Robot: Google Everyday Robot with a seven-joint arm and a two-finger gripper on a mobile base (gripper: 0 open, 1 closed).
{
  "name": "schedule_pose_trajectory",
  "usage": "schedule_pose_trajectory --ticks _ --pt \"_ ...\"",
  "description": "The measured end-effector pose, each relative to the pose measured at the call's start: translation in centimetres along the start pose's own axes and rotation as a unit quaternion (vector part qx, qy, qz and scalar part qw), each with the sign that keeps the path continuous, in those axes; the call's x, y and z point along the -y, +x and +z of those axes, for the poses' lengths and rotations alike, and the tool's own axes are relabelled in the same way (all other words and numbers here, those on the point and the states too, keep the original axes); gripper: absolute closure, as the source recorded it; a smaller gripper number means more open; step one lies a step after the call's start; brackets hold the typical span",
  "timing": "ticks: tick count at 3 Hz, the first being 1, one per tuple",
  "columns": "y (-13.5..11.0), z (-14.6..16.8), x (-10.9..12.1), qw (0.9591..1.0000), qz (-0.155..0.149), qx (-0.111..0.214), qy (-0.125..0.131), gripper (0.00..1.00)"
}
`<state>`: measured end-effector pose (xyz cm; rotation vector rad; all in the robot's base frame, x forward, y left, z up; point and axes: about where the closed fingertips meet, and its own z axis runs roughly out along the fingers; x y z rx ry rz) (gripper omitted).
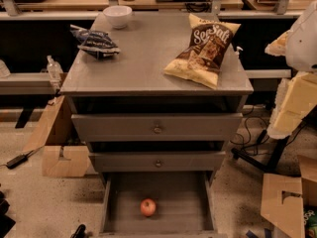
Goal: Pick apple from bottom drawer and place on counter
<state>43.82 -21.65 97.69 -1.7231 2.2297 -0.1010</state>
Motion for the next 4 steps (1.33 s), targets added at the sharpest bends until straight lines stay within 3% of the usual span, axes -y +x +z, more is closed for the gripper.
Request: schedule_pose_trajectory --ticks 1,2,3,4 --pt "0.0 0.0 0.0 1.0000 0.000 0.000 0.000 0.00" --pt "0.7 2.3 -0.6 0.9994 0.011 0.031 -0.006 0.00" --pt "3.0 12.0 -3.9 0.9903 0.032 0.119 -0.064 0.00" --pt "5.2 23.4 -8.0 0.9535 0.093 0.271 -0.094 0.00"
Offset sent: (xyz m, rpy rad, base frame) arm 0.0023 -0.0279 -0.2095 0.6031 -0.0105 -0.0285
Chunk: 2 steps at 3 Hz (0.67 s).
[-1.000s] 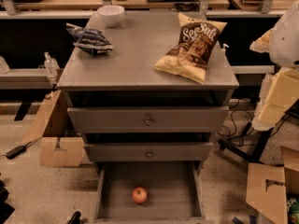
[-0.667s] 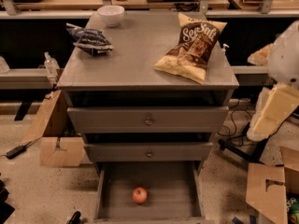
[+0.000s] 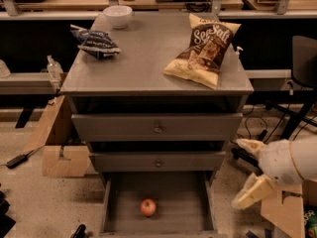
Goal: Pick apple from bottom drawer and place on counter
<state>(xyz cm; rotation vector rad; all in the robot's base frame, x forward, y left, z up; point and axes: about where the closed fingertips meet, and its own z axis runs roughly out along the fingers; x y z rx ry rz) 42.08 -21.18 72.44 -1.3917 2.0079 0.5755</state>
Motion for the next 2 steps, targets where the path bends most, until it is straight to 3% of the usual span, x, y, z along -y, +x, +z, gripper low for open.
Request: schedule_pose_trajectory --ticks 1,2 --pt "4.2 -0.1 2.1 0.9949 0.001 0.091 0.042 0.00" --pt "5.9 0.7 2.0 0.9938 -0.022 0.101 0.043 0.00"
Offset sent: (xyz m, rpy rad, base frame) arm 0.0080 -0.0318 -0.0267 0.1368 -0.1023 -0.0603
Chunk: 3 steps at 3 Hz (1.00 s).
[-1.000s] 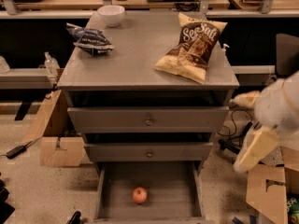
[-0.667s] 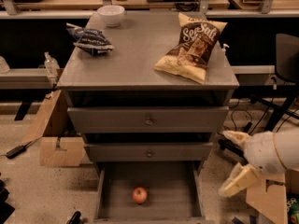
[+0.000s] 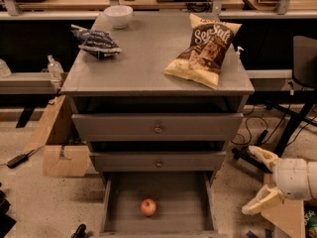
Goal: Pick apple from bottom drawer and place on counter
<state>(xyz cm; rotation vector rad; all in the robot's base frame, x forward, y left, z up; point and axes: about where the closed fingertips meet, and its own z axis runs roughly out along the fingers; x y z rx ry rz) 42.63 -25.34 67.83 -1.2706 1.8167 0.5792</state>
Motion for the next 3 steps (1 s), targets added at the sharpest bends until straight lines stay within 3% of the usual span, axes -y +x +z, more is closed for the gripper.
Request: schedule_pose_trajectory --ticks 1,2,3 --pt "1.6 3.5 -0.7 0.9999 0.003 0.001 -0.012 0.00" --pt "7.7 12.6 -2.2 0.9996 -0.011 0.014 -0.023 0.00" --pt "12.9 19.5 -2.2 0.9994 -0.019 0.023 -0.018 0.00"
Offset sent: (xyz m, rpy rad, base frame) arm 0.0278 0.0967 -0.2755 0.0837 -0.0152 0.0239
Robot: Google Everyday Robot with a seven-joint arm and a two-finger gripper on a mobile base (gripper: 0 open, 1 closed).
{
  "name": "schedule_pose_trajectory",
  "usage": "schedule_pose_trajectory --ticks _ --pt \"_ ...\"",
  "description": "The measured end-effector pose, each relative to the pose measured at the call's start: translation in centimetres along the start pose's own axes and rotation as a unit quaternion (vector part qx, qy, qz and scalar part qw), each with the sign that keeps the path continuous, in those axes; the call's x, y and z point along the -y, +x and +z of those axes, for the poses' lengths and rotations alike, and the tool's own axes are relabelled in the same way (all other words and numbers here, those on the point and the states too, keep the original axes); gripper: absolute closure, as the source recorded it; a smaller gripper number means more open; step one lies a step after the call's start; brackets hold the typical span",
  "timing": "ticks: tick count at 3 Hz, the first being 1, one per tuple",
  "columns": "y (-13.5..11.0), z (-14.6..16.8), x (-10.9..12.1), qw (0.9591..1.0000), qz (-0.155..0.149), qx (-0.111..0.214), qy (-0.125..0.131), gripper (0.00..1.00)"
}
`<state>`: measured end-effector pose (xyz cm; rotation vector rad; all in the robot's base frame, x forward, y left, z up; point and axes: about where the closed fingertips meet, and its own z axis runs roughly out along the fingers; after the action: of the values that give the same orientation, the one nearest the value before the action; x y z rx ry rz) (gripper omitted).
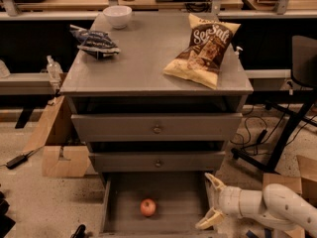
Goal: Pick apple from bottom drawer and place on counter
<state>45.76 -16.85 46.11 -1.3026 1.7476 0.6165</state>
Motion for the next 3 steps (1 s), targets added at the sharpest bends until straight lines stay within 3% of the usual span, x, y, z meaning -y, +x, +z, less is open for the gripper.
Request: schedule_pose_trajectory --ticks 1,3 --pt "5.0 7.2 0.0 0.9999 0.007 -0.002 -0.011 0.00" --pt "5.0 8.5 -0.4 0.9998 0.004 0.011 -0.019 0.00"
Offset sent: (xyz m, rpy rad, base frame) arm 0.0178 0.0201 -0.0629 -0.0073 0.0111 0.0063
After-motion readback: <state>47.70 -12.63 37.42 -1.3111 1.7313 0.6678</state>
